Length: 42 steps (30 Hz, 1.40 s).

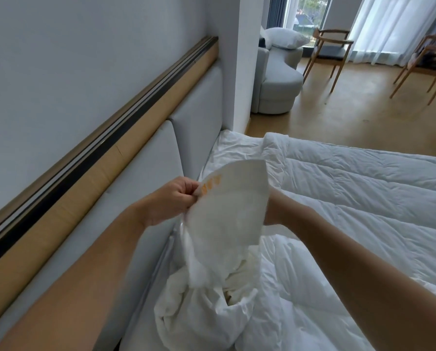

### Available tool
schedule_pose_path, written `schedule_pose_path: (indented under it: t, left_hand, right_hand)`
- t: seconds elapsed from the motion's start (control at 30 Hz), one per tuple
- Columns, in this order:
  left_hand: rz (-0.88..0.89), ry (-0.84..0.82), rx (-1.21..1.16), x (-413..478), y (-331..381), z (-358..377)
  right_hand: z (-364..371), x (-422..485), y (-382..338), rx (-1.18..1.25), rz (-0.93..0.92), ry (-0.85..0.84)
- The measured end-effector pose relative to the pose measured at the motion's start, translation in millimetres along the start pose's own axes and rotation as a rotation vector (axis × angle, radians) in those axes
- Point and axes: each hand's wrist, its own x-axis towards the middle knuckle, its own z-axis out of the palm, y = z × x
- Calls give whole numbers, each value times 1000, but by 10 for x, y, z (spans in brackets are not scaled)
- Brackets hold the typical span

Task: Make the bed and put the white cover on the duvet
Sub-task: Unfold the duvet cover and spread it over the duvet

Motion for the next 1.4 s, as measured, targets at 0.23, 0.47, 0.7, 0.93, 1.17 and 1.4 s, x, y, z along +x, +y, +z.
schedule_pose_path:
  t: [0.23,0.47,0.7,0.93,1.17,1.4]
  left_hand:
    - [-97,-38,-264,-116,68,-54]
    - [-68,117,-374,-156,182,110]
    - [-270,0,-211,-286,443,282]
    - [-257,1,-269,-250,397,601]
    - [-216,405,-7,-19,376,1357]
    - [-334,265,-291,-398,105,1363]
  right_hand:
    - [-90,-134,-140,494,-74,-315]
    - [-178,-156,-60,683,-65,-626]
    - [-282,-211,76,645,34,-433]
    - [-346,-336,250,848,15,-402]
    - [-428,-541,352,280,-101,-484]
    - [-315,-691,492,754,42,-266]
